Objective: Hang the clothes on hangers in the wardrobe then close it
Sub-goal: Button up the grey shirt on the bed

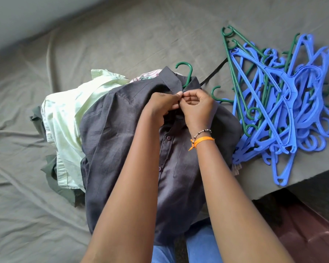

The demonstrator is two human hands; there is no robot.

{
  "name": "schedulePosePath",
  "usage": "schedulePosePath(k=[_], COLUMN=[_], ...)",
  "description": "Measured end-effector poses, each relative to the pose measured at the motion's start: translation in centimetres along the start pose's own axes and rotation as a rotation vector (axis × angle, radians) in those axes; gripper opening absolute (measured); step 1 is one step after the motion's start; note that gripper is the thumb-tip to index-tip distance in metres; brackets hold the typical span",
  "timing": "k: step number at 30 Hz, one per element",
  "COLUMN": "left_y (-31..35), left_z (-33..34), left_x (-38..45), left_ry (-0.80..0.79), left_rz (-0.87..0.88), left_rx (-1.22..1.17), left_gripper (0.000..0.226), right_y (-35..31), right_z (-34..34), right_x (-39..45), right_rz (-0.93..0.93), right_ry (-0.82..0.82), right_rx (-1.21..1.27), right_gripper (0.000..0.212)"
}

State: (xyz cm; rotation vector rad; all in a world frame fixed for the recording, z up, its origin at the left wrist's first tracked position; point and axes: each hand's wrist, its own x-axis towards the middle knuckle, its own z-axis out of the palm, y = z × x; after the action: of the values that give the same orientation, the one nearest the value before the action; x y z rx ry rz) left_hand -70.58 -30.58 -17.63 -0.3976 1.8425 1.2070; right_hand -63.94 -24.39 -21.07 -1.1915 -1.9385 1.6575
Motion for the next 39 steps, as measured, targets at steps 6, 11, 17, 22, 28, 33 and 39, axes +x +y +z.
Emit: schedulePosePath(k=[6,11,17,22,28,33,39], left_y=[0.1,0.4,-1.0,-1.0,-1.9,-3.5,-4.6], left_z=[0.4,0.8,1.0,0.4,0.9,1.1,0.1], left_x=[-0.1,-0.2,0.6,0.6,0.7,0.0,-1.9], left_ry=[0.032,0.062,0.098,0.039,0.123,0.204,0.108], left_rz=[-0.047,-0.076,0.037,0.064,0.211,0.227,0.326], left_rx=[-0.064,-0.1,-0.109,0.003,0.281,0.395,0.35], left_gripper=[0.013,0.005,0.015,0.025,0.018,0.015,0.01], right_y=[0.2,0.3,1.0,1.5,0.5,0.1,-0.5], right_z=[-0.5,-0.7,-1.1,-1.4,-2.5,-2.2,2.1], right_x=[-0.1,0.1,0.7,1.0,1.1,5.7,10.1], right_rz=[-0.039,-0.004,0.12,0.18,0.094,0.006,0.168], right_ry=[-0.009,-0.019,-0.074,-0.088,-0.149,-0.012,-0.528], right_rx=[-0.034,-0.034,0.012,0.063,-0.05,-0.34,-0.974], right_gripper=[0.017,0.016,0.016,0.016,0.007,0.019,0.049])
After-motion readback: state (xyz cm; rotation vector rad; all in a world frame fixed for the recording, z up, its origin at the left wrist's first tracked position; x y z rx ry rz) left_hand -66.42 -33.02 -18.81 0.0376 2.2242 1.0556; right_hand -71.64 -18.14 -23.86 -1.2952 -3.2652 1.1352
